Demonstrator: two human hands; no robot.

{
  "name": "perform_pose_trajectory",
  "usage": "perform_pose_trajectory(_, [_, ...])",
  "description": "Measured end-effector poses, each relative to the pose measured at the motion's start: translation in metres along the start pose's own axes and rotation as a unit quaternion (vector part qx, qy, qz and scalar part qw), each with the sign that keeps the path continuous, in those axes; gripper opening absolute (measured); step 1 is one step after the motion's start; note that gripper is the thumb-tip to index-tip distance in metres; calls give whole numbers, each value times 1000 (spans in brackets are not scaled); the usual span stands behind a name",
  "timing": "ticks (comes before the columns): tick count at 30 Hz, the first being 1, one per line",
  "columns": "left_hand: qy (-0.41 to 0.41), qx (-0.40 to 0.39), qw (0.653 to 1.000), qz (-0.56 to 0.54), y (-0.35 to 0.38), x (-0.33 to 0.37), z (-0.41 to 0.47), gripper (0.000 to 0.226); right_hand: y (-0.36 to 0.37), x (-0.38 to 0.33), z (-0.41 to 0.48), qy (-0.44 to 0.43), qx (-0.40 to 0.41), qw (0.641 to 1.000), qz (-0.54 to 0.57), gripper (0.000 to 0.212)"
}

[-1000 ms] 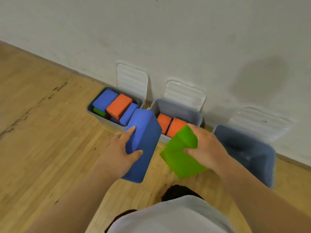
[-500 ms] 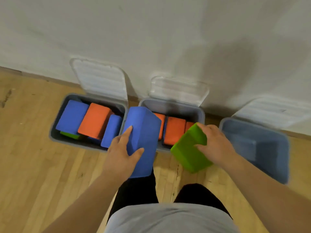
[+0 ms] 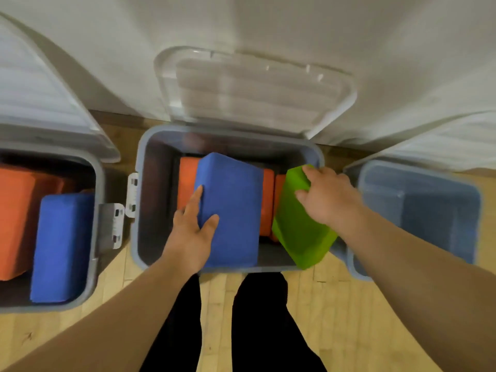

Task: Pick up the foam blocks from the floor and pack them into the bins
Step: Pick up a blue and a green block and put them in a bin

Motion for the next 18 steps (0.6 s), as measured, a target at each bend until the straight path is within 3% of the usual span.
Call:
perform_pose_trajectory(6, [-34,-25,998,-44,67,-45,74,69,26,-20,94,12,-75,997,12,73])
perform_pose_trajectory(12, [-61,-52,997,13,101,-63,111,79,29,-10,103,-3,94,979,178,53])
perform_pose_trajectory(18, [-45,-78,991,97,104,-60,126,105,75,7,86,-71,128,982,118,65])
Point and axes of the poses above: each hand's wrist, its own z-axis towards the middle knuckle, its own y-axis out of the palm, x = y × z, the point moved 2 cm from there along z, towards the middle knuckle, and after that the axes turned 8 degrees about -z, right-handed, at the moved point
